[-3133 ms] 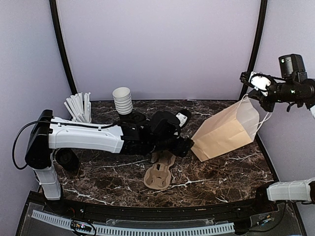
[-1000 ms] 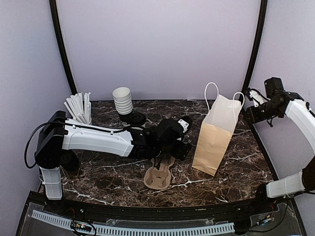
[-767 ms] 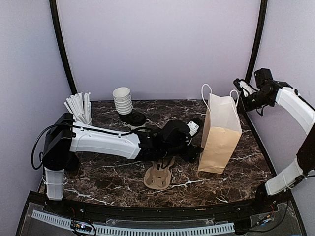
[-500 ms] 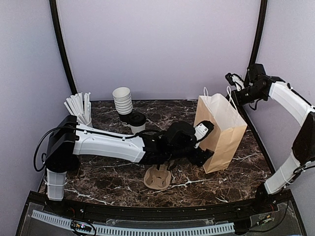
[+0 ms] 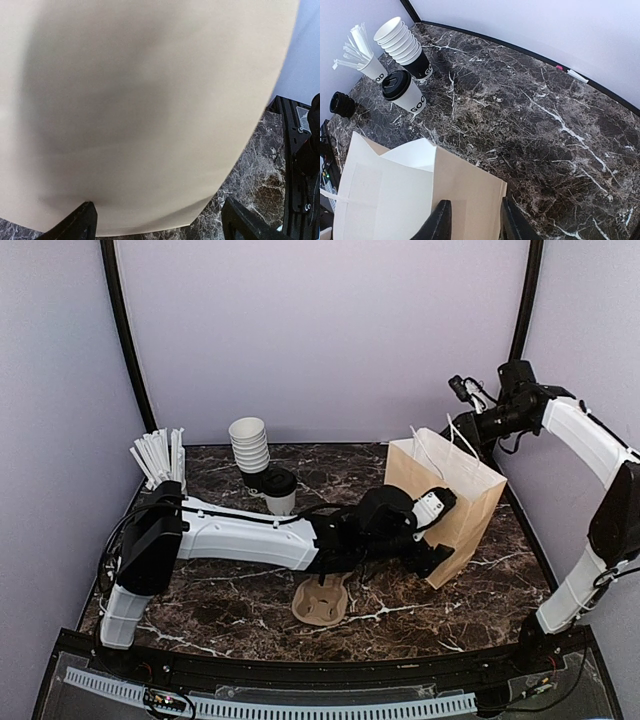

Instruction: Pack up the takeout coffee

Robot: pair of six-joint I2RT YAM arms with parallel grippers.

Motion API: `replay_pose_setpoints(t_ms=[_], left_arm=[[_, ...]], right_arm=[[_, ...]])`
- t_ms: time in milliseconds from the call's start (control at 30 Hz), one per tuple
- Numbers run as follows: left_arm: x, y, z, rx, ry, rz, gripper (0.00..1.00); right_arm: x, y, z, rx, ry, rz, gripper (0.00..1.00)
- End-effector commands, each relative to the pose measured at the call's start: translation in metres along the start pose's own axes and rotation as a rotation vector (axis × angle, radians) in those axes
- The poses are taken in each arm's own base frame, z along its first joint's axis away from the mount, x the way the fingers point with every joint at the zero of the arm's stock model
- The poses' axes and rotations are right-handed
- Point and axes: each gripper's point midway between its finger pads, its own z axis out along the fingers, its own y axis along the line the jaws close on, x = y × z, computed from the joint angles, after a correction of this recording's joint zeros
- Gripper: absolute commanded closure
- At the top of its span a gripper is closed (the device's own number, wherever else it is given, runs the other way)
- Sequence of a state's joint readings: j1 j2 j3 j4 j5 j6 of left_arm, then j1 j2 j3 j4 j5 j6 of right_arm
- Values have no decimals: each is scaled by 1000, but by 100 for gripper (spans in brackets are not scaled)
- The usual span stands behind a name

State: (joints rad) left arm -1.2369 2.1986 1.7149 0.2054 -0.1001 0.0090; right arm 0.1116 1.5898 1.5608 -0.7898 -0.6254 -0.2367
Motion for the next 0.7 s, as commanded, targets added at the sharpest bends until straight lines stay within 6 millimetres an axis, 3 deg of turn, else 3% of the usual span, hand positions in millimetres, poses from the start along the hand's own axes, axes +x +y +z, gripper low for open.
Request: replay_pose_setpoints(t_ms=[0,167,333,367,400,433,467,500,533,667], left_arm=[[-28,-3,-1,14,-62,42,10],[-19,-1,-15,8,-5,30,10],[-3,24,-56,-111,32,-23,6],[11,33,-62,-164,53,-36,4],[0,39,-75,-191,26,-46,2],[10,50,-82,-258,38,-62,1],[3,62,-95,-323,15,-95,1],[11,66,-100,-342,27,-97,1],[3,68,-109,-348,8,-97,1],[7,72,-122,-364,41,-53,3]], right_arm=[[-21,-7,-16,82,-27,-40,63],[-44,-21,-82,249,-128,-32,50],[-41,26,-124,217,-180,-148,34],[-38,35,-127,197,-191,-160,32],[-32,43,-129,174,-195,-166,30],[-26,53,-128,134,-192,-174,28],[-20,62,-127,101,-186,-187,28],[-13,67,-122,76,-166,-189,27],[-5,70,-116,58,-136,-187,26],[14,70,-96,39,-34,-173,24]])
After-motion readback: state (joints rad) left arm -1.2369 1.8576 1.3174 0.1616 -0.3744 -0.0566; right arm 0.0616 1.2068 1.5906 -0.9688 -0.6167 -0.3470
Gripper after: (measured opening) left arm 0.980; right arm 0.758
